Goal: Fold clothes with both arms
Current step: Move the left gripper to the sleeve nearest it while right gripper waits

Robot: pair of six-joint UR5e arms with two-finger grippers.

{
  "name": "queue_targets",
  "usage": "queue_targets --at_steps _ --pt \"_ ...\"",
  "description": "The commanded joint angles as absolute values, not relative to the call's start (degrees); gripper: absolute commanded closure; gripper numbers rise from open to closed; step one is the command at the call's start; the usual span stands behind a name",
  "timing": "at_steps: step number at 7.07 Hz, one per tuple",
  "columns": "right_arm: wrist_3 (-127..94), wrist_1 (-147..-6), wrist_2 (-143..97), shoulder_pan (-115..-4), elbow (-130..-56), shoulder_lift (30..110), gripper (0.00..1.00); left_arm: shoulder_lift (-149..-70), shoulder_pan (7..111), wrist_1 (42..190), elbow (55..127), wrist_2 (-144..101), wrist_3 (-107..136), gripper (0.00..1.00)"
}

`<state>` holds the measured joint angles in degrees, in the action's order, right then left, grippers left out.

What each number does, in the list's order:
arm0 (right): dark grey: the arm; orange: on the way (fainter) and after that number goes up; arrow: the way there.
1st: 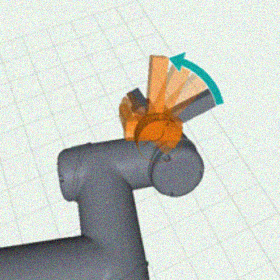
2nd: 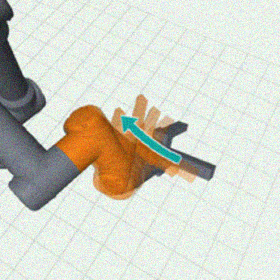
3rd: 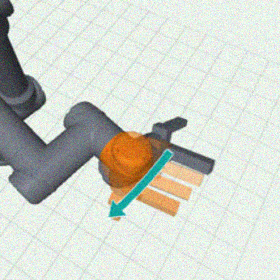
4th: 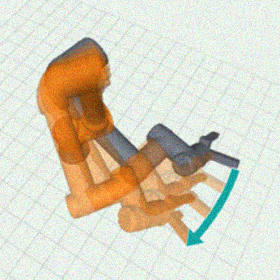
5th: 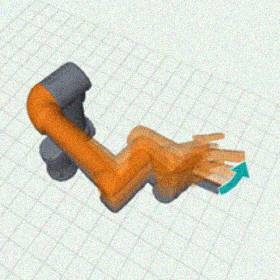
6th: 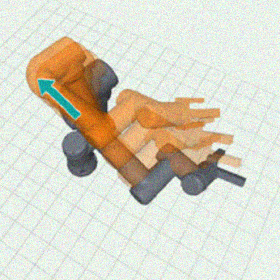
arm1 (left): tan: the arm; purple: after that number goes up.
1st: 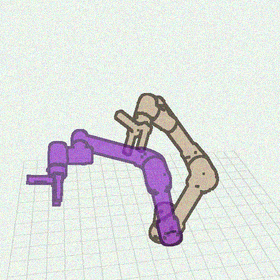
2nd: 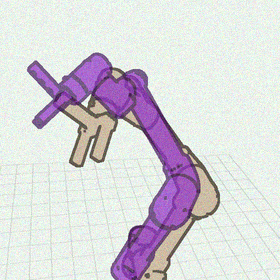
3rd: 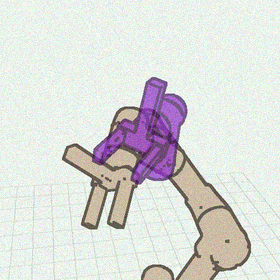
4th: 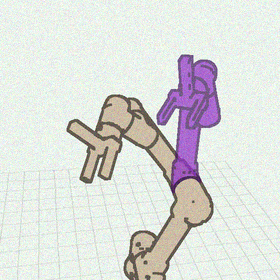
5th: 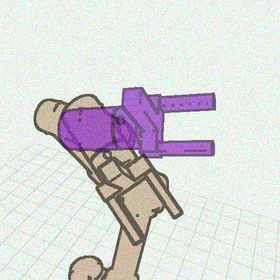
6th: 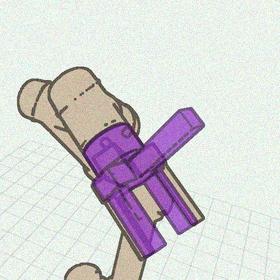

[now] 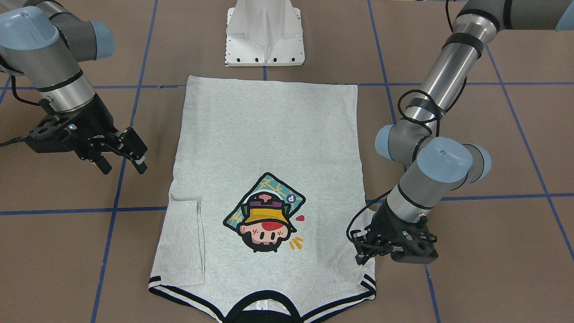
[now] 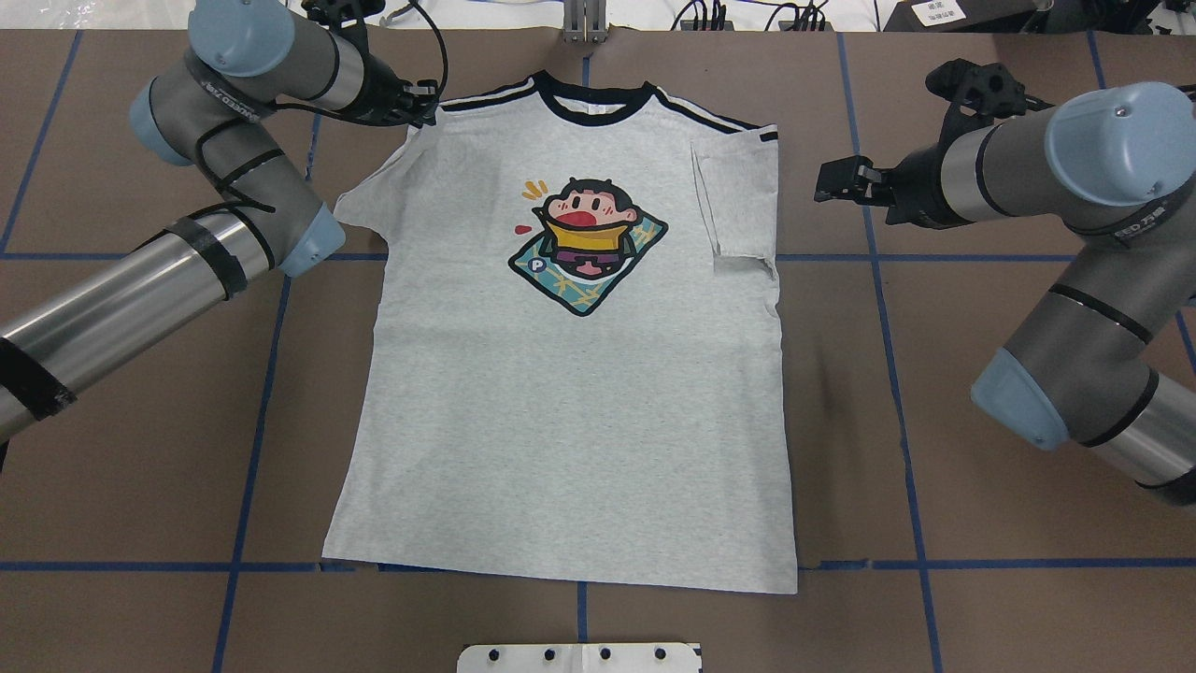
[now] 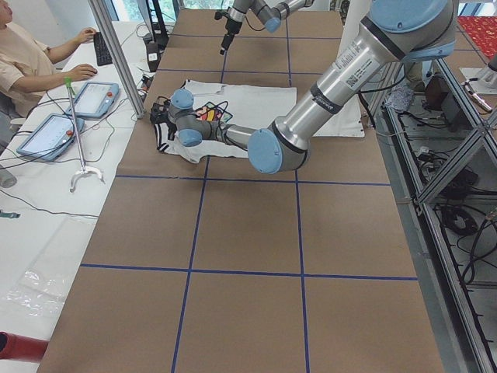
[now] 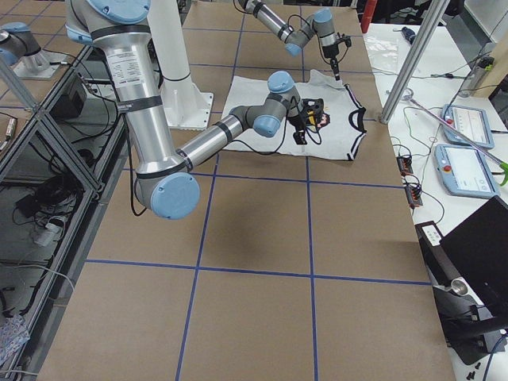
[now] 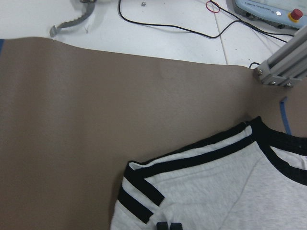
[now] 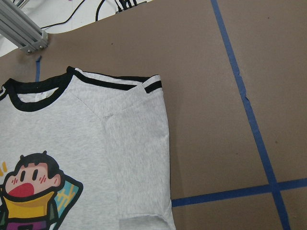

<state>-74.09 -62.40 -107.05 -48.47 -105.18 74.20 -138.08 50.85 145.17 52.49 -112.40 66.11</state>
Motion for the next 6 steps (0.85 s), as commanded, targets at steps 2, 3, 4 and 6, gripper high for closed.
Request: queue_targets --at_steps 2,3,4,6 --pt "-74.00 -62.40 -107.05 -48.43 -104.85 74.09 0.00 -140.45 47.38 141.07 51.34 -103.74 66.89 1.00" --pt "-74.00 -62.40 -106.96 -48.43 -104.59 74.09 0.00 -141.93 47.03 141.24 48.89 -103.02 66.88 1.00" --pt "-73.92 -62.40 -107.05 -48.34 -104.24 73.92 0.00 -143.25 46.50 141.50 46.69 -100.92 66.97 1.00" --pt "-73.92 -62.40 -106.96 -48.25 -104.06 73.74 0.00 -143.44 46.41 141.68 46.23 -99.24 66.97 1.00"
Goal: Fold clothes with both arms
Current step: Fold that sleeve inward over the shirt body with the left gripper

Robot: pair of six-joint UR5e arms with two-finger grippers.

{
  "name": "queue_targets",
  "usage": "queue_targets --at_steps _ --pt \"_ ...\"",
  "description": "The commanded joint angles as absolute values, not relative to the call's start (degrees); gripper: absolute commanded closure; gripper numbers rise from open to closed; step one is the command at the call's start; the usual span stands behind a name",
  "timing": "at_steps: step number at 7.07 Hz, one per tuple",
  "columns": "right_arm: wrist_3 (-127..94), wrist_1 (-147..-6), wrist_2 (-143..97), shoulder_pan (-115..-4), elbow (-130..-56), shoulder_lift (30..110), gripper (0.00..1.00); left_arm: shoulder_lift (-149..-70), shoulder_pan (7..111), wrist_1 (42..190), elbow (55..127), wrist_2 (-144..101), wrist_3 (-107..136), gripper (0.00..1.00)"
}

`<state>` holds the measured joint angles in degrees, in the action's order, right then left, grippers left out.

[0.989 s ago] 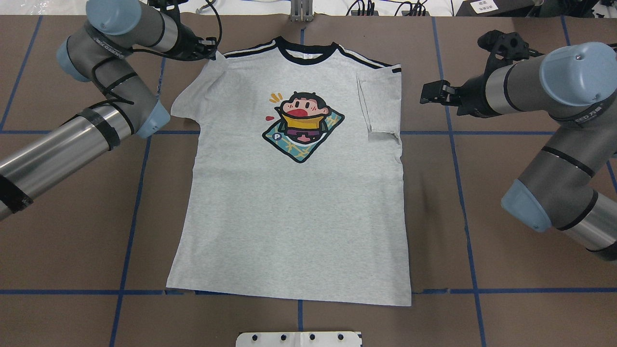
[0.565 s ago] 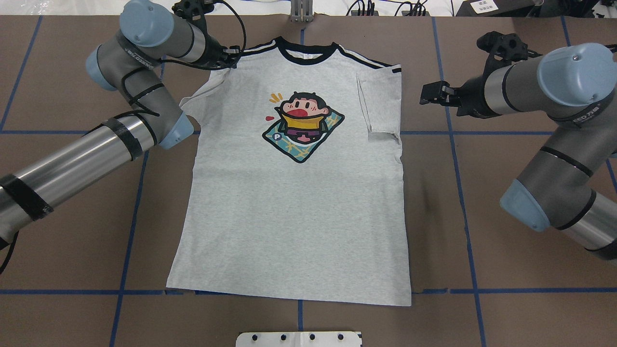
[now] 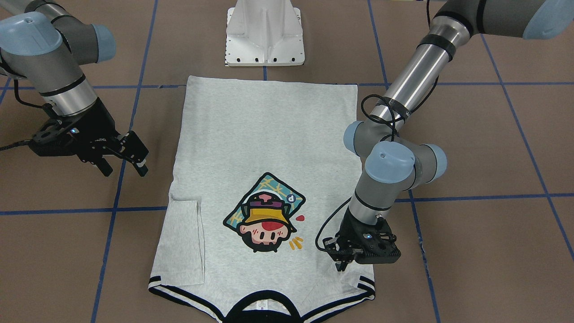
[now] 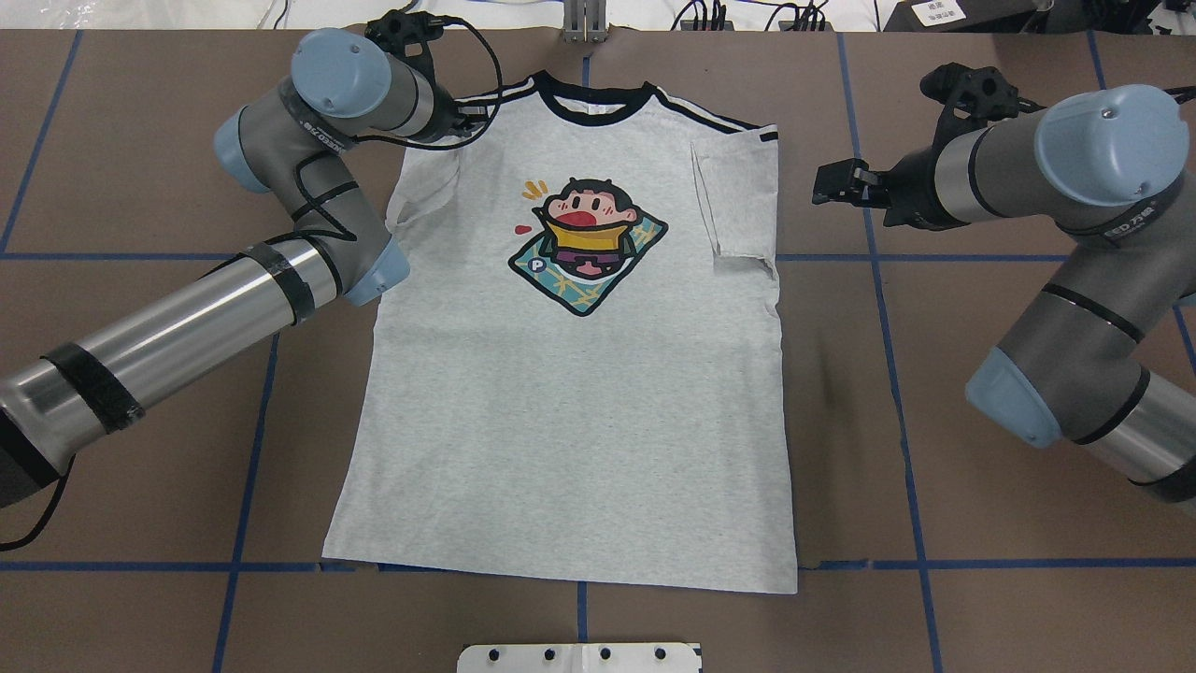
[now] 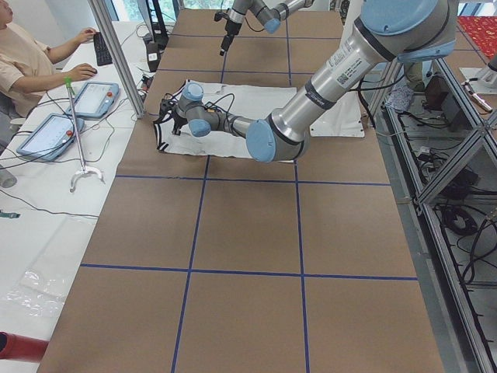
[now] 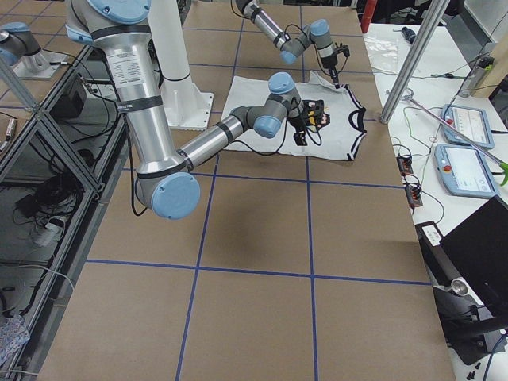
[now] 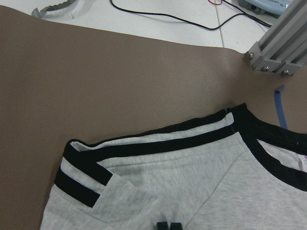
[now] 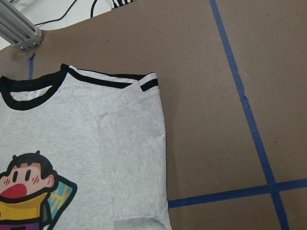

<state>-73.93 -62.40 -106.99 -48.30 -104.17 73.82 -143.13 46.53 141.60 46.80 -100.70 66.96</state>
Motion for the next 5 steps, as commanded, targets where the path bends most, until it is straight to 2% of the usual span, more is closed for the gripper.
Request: queue_targets --at_steps 1,2,4,5 --pt "-73.92 -62.40 -107.05 -48.34 -104.06 73.74 0.00 -143.79 46.41 141.77 46.23 -99.14 67.06 1.00" --pt "-73.92 -62.40 -106.96 -48.25 -104.06 73.65 0.00 -144.31 46.41 141.77 46.23 -98.27 67.32 1.00" --pt "-74.00 -62.40 -106.35 -48.34 -104.24 73.65 0.00 -144.32 46.41 141.68 46.75 -97.21 67.67 0.12" --pt "-74.09 -62.40 -104.09 -47.47 -104.15 73.65 0.00 -144.23 46.32 141.59 47.98 -97.47 71.16 0.12"
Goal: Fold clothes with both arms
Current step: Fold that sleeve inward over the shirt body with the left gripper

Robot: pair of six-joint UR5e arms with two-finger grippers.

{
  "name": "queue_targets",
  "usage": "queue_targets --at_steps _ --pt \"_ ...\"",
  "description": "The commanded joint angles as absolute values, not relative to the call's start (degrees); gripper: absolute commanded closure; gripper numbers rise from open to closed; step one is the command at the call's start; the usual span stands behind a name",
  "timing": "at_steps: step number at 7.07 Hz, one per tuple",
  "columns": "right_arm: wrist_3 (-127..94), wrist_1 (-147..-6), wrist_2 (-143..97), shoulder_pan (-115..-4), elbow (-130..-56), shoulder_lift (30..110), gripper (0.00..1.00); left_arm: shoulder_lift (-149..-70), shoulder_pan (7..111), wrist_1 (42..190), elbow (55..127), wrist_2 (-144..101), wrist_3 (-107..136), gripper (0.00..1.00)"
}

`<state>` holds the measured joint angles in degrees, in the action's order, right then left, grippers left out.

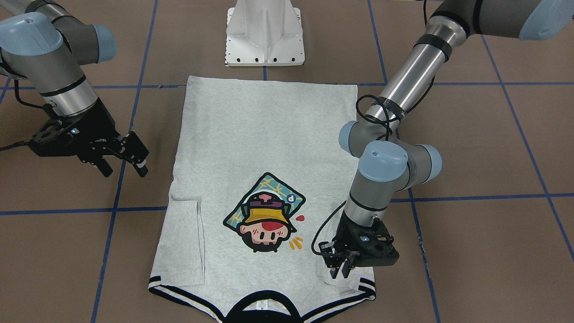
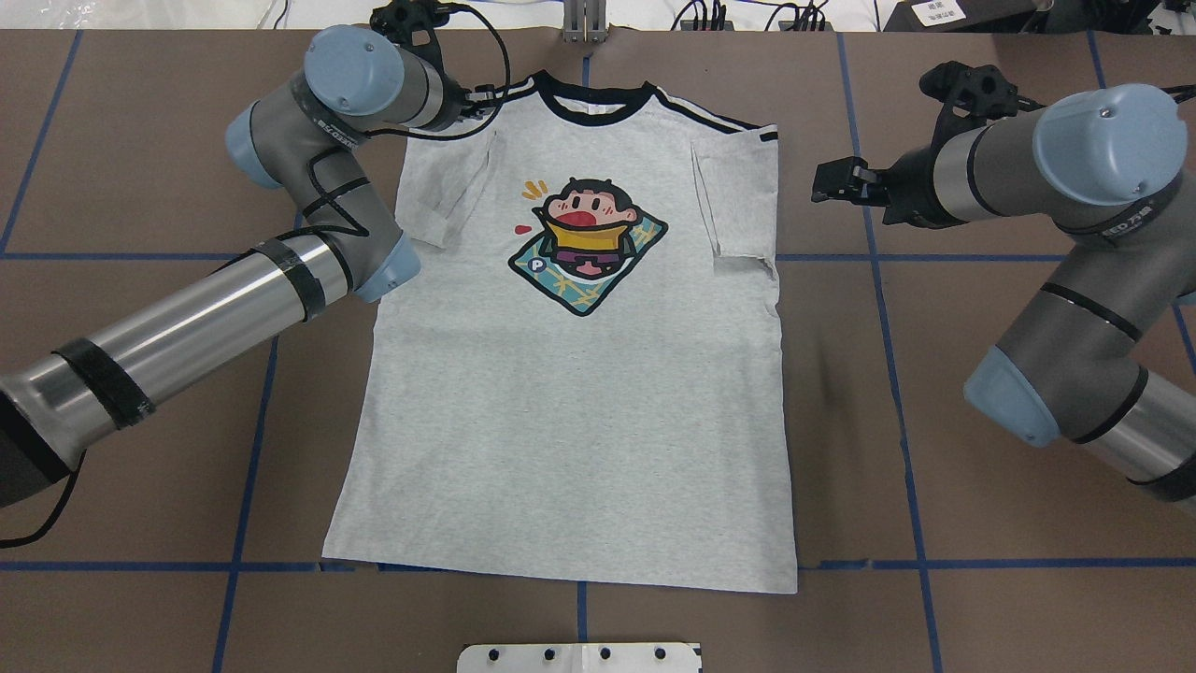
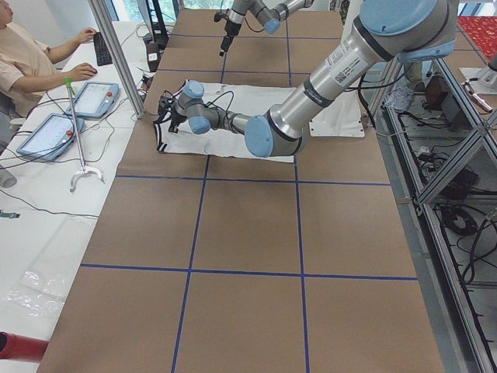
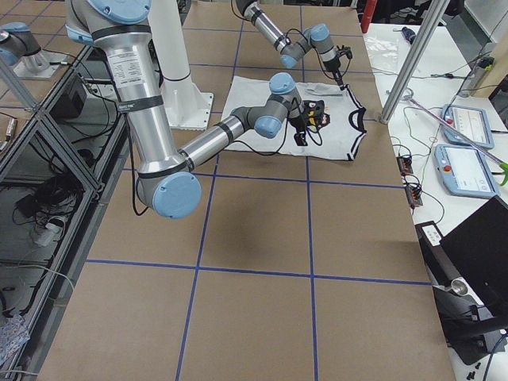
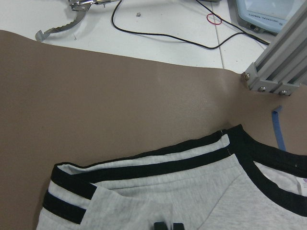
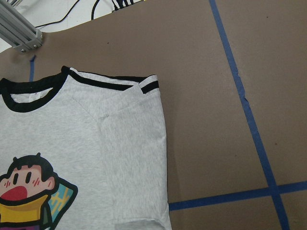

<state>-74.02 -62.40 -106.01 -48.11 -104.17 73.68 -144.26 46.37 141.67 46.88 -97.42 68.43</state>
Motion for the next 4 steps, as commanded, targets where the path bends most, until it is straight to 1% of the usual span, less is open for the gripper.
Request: queue_targets --at_steps 1,2,3,4 --pt "-74.09 -62.58 -103.63 -46.24 -104.06 73.57 0.00 -142.49 46.32 140.98 53.21 -97.64 73.54 0.12" --pt "-75.05 -64.58 -103.54 -46.23 -104.50 73.48 0.00 -136.82 46.32 138.89 63.01 -99.47 74.17 0.12" --pt "-75.49 -68.34 -103.27 -44.66 -105.20 73.56 0.01 -131.02 46.32 136.34 72.24 -106.71 74.79 0.12" --pt "-78.54 -72.56 -103.18 -41.60 -107.12 73.56 0.02 -124.95 46.23 135.62 80.08 -111.83 75.14 0.12"
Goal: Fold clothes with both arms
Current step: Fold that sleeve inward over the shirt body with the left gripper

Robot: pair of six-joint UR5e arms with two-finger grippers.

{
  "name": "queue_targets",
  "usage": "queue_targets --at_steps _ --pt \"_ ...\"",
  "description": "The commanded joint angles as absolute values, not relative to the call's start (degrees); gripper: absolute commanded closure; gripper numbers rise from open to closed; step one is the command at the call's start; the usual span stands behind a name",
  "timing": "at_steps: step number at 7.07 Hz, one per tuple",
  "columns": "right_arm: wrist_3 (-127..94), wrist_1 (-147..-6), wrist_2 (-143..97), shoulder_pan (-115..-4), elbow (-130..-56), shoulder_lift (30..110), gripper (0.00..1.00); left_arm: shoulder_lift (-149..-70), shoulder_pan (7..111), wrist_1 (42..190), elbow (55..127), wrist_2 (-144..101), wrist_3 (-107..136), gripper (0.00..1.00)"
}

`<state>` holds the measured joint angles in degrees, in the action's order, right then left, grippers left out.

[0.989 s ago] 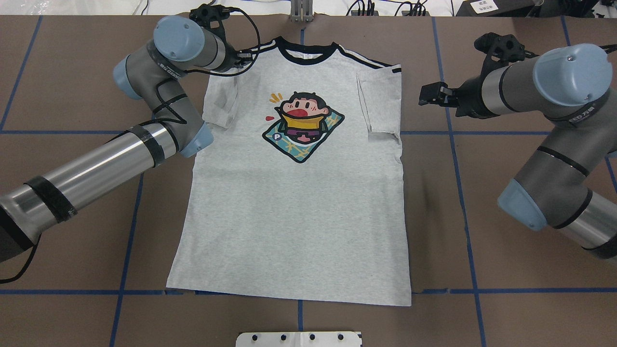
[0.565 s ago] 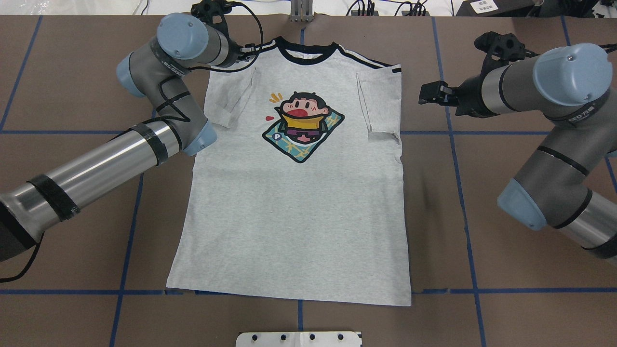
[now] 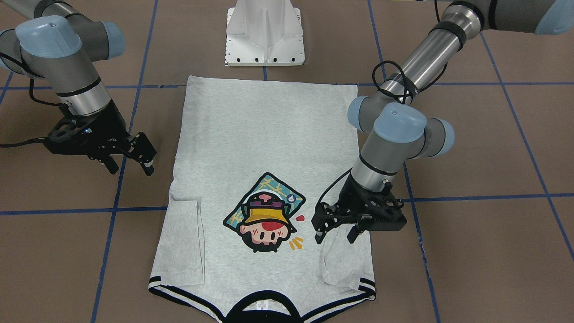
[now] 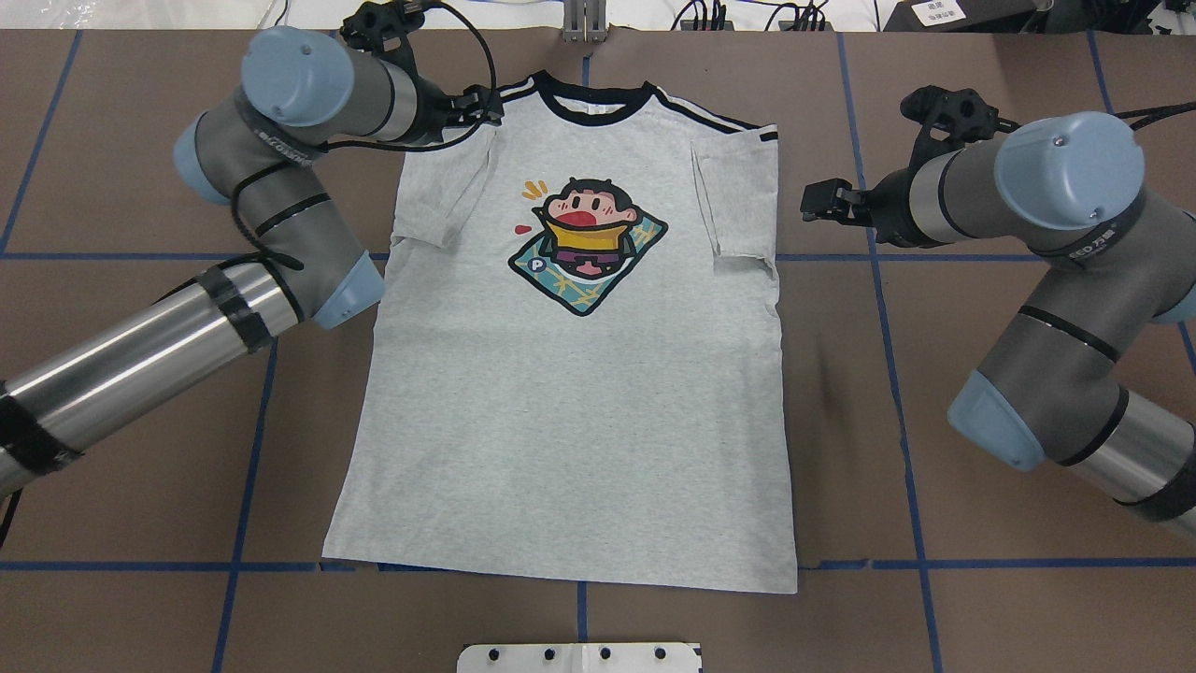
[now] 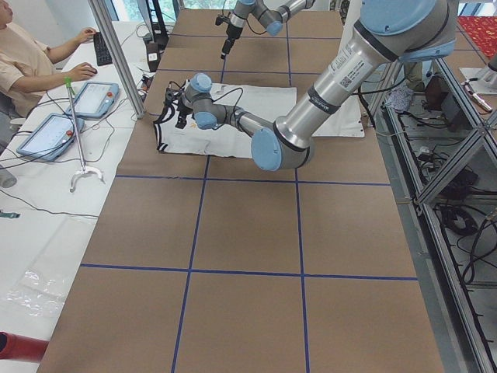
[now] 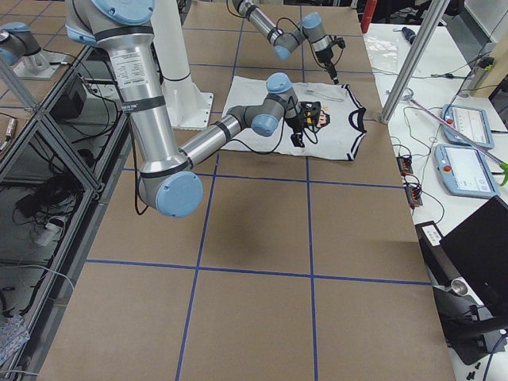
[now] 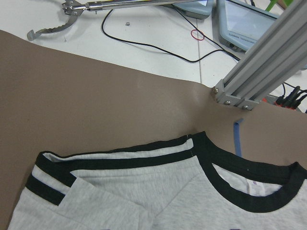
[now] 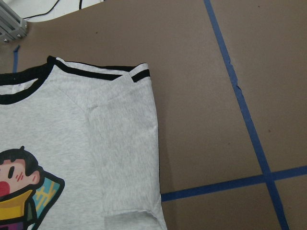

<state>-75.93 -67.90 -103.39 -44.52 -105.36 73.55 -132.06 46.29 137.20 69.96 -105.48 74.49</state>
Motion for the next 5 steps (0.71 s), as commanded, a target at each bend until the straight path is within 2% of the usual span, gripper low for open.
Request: queue_targets --at_steps 1,2,3,5 --pt "-85.97 -75.21 -102.40 -38.53 -110.88 74.26 0.04 -118.45 46.06 135.18 88.42 -113.02 75.15 0.12" --pt "-92.22 -76.45 -101.44 -34.41 -114.31 76.09 0.04 -113.17 45.71 135.18 94.16 -115.81 75.23 0.12" --pt "-97.51 -76.55 -98.90 -29.75 -117.83 78.98 0.03 -110.42 45.53 135.18 96.74 -117.14 75.76 0.12" --pt "-111.89 -76.47 -95.30 -18.88 -127.13 88.28 0.04 -109.95 44.91 135.18 97.46 -117.16 75.94 0.10"
